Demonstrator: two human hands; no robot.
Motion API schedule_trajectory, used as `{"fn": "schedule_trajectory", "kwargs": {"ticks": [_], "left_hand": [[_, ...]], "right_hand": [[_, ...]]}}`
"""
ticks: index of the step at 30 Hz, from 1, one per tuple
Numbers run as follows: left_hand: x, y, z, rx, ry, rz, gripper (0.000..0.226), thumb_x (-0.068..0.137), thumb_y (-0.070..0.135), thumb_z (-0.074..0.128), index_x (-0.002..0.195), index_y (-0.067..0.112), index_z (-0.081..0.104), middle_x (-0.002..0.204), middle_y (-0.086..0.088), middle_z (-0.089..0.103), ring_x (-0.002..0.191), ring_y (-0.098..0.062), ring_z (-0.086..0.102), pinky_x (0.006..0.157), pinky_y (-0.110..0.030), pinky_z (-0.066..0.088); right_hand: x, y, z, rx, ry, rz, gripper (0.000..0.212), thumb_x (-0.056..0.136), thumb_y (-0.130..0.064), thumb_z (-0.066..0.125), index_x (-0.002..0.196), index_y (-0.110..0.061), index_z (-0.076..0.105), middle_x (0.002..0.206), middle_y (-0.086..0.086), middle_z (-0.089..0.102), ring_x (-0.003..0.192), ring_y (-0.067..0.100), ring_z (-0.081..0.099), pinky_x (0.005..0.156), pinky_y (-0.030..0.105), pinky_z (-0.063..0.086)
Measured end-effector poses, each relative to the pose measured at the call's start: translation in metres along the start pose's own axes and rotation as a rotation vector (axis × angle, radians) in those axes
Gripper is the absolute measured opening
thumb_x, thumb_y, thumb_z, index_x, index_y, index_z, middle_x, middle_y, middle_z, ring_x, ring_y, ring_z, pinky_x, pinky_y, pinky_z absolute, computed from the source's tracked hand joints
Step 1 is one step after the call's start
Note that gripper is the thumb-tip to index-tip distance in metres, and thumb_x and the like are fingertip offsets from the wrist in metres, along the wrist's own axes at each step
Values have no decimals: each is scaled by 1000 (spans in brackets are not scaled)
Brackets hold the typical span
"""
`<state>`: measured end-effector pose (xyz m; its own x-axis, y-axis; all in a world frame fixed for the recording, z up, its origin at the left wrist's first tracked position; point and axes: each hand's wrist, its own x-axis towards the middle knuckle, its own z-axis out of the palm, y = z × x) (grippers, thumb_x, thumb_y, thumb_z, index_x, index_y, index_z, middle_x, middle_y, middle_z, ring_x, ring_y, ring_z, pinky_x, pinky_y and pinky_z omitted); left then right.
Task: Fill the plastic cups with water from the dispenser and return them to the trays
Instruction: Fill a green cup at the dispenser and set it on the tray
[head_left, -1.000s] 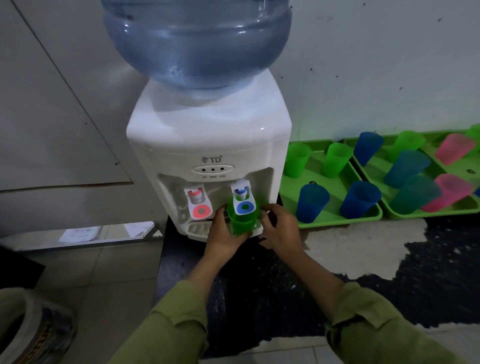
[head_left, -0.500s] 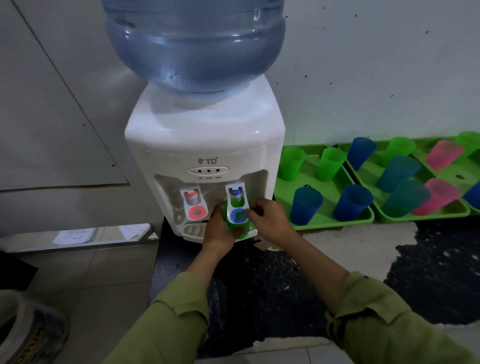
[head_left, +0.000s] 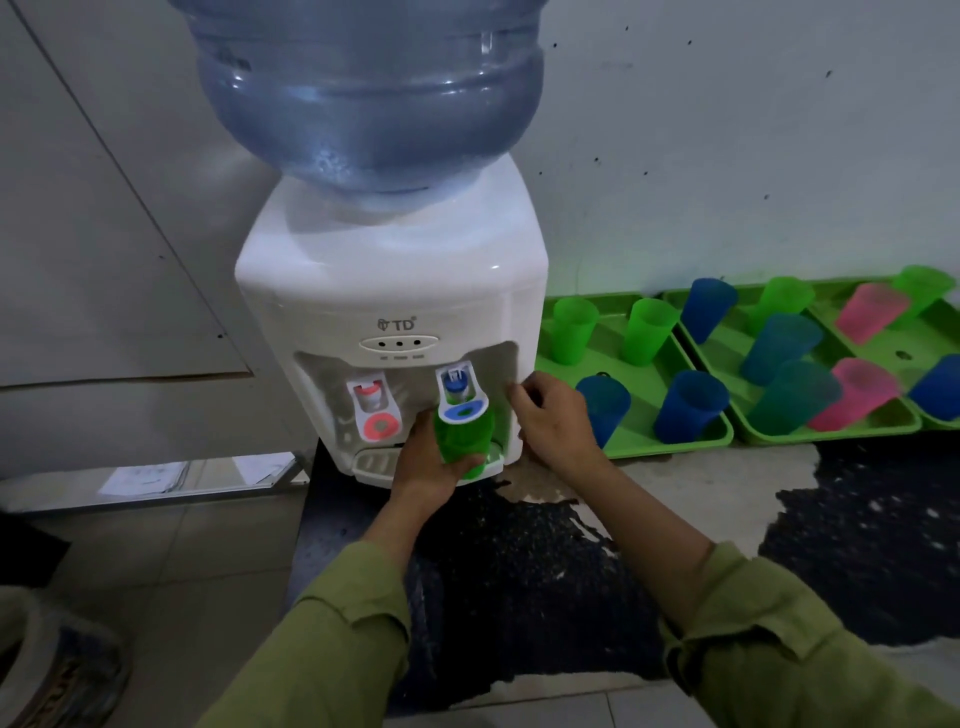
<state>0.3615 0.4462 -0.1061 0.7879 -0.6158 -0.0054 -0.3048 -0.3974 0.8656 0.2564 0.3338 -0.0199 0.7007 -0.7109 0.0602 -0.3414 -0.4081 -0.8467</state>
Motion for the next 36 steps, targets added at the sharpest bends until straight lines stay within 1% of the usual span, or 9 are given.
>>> {"fn": "schedule_trajectory", "kwargs": {"ticks": [3,4,7,9,14,21,28,34,36], "left_hand": [[0,0,1,12,-8,1,79,64,25,84,131,15,42,134,-8,51,122,-24,50,100,-36,42],[0,-1,1,26,-7,6,80,65,25,83,132,15,42,135,-7,51,123,-25,49,101,-37,42],[2,-2,1,70,-4,9,79,66,24,83,132,12,42,135,-9,50,124,-25,48,102,-33,39],[2,-2,1,86,-3,12,79,67,24,82,133,11,41,136,-9,49,124,-25,47,101,-30,38],[3,-4,2,98,4,16,79,67,25,82,133,12,41,136,-9,49,124,-25,48,99,-29,38],[1,-2,1,98,23,25,75,68,22,81,131,11,42,133,-9,51,122,-24,49,93,-21,34],[1,-5,1,84,23,17,76,68,24,81,132,13,41,135,-8,50,123,-23,49,96,-24,36],[-3,-4,4,5,27,11,78,69,19,80,135,13,38,137,-4,48,124,-20,46,94,-19,32],[-5,-6,6,-34,33,6,79,69,18,80,135,14,37,137,-4,47,125,-19,46,97,-21,34]], "right_hand": [[8,11,-5,-93,185,-32,32,87,-33,63,72,-14,42,66,0,45,61,17,42,52,29,31],[12,13,-7,-94,185,-51,31,84,-35,66,83,-12,45,75,3,49,68,19,47,56,29,35],[24,12,-13,-154,116,-144,51,83,-40,66,117,-8,46,110,10,56,93,25,56,73,38,48],[30,11,-16,-239,80,-201,54,86,-43,61,124,-10,44,117,11,58,96,28,59,74,41,51],[33,15,-12,-287,52,-235,48,89,-42,55,122,-9,41,111,14,63,89,32,64,70,47,52],[35,15,-13,-328,60,-261,46,89,-41,56,117,-7,43,107,12,63,86,31,64,68,46,52],[34,17,-11,-326,58,-296,42,91,-36,54,114,-3,42,102,16,61,84,34,63,66,47,51],[36,17,-11,-325,38,-273,42,90,-37,55,115,-5,41,104,15,61,84,34,63,67,47,52],[36,18,-10,-324,41,-270,43,90,-37,55,115,-5,41,104,15,61,84,33,63,67,47,52]]}}
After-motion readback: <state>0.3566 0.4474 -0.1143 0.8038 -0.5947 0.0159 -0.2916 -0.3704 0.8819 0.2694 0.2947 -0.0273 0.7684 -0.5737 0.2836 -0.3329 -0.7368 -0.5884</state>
